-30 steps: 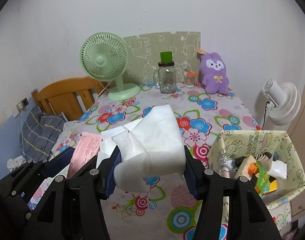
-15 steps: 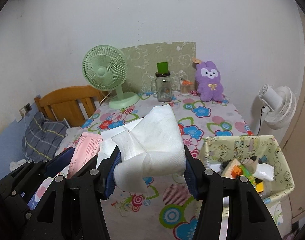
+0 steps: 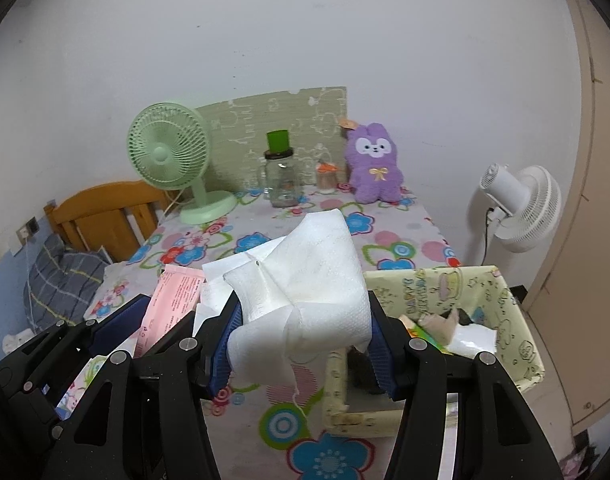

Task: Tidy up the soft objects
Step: 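Carry the pink strip with the left tool while the right tool carries the white cloth to the box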

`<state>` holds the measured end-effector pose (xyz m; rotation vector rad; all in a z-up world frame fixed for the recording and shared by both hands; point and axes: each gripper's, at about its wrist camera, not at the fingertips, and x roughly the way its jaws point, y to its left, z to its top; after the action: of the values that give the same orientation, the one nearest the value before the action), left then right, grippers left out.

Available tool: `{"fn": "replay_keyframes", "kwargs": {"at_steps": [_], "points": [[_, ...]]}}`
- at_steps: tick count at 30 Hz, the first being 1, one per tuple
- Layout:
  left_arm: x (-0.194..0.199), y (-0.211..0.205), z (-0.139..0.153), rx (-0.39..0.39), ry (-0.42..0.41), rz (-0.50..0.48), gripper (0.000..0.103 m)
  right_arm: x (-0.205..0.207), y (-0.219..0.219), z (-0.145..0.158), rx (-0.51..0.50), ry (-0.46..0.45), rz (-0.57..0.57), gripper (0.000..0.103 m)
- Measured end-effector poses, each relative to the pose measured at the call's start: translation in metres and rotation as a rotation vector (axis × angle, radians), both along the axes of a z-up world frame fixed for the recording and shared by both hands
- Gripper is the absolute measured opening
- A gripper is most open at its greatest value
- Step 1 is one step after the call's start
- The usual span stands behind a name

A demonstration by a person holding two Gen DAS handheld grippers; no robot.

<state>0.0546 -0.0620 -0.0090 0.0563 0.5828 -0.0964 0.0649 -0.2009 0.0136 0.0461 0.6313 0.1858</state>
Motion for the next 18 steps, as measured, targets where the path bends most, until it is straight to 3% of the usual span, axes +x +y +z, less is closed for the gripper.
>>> {"fn": "replay_keyframes", "kwargs": {"at_steps": [18], "points": [[0.021,-0.056,-0.008,0.011,0.019,-0.091,0.038,0.019,-0.053,-0.011,-0.004,0.019,-0.087,0.06]]}}
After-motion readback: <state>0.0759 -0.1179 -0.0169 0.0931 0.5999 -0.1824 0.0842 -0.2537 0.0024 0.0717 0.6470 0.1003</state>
